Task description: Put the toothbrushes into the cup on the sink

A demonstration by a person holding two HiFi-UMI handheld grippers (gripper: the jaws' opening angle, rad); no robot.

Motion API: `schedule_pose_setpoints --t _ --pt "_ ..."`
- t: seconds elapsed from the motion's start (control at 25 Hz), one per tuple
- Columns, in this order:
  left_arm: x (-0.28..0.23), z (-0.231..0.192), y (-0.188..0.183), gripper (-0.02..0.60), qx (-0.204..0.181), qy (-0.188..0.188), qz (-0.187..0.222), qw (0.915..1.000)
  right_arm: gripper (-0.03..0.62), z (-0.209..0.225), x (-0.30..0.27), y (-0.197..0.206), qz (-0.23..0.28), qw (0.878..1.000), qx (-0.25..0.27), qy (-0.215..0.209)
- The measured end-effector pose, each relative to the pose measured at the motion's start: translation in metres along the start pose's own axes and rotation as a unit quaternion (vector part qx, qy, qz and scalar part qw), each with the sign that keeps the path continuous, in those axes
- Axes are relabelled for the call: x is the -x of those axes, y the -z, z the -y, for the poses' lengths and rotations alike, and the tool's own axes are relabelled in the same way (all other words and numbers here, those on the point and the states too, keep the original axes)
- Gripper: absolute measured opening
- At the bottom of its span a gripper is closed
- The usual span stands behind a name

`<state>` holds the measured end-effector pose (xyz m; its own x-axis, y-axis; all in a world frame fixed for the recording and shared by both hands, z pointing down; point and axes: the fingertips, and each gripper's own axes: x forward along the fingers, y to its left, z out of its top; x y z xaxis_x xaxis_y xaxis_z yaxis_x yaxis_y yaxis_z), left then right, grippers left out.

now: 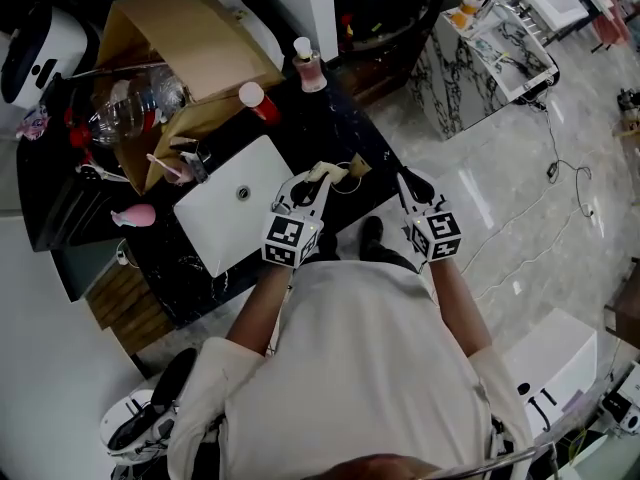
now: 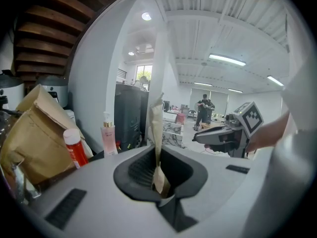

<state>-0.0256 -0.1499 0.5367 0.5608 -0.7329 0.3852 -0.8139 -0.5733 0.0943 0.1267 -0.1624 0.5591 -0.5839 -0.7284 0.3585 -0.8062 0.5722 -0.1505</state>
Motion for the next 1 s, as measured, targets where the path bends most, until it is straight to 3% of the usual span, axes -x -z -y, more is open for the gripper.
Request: schedule_pose_setpoints --t 0.36,1.0 --pt "-0.023 0.004 0.031 0.029 -0.030 -0.005 -0.039 0.9988 0.052 0.012 0.005 0.005 -0.004 1.000 -0.006 0.014" --pt "-0.048 0.002 0.068 0.029 -0.050 -0.027 -0.074 0.9956 0.052 0.004 -0.004 0.001 -0.010 1.000 0.000 -0.004"
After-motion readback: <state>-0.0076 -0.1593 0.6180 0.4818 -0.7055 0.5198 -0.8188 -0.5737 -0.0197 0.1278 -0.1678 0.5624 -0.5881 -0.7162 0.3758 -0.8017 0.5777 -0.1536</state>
